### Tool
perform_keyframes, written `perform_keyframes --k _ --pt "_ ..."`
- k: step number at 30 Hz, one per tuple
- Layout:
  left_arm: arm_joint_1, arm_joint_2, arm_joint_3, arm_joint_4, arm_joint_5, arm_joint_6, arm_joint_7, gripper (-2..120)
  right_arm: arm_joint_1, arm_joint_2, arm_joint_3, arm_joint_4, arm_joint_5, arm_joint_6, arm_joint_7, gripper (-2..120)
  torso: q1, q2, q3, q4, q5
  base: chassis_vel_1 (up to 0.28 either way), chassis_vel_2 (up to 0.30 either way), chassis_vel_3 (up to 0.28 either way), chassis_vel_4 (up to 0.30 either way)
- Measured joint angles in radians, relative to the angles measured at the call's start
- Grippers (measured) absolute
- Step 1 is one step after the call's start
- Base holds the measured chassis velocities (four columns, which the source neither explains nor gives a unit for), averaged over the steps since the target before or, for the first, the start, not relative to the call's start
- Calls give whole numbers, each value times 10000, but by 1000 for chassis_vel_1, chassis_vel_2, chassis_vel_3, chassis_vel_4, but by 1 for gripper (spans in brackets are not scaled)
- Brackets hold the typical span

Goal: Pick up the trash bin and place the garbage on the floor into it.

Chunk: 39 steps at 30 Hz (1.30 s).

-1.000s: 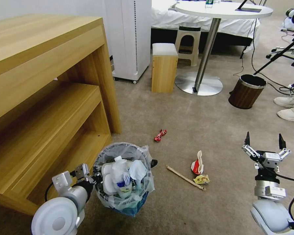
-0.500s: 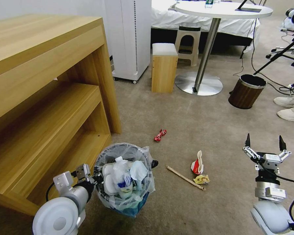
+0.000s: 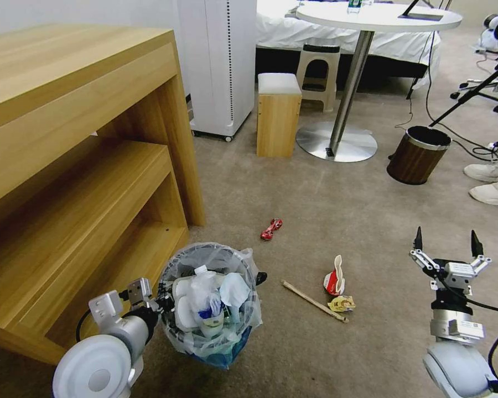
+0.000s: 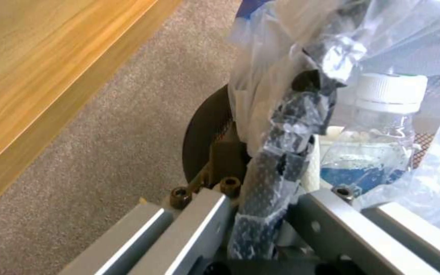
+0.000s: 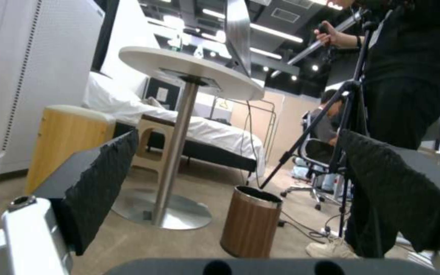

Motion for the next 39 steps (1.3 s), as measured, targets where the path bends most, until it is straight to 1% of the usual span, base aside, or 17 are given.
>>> perform_keyframes --k 16,30,39 --pt "6 20 -34 -38 -32 -13 -12 0 -68 110 17 83 9 282 -254 100 0 0 0 0 -1 -6 -11 7 5" --pt "-27 -19 5 -8 -23 -27 -11 0 -16 125 13 22 37 361 -286 100 0 0 0 -1 1 -105 -80 105 80" --pt "-95 -53 45 98 -5 -31 -5 0 67 128 -14 -191 -10 506 -367 100 0 0 0 1 0 -60 -21 52 25"
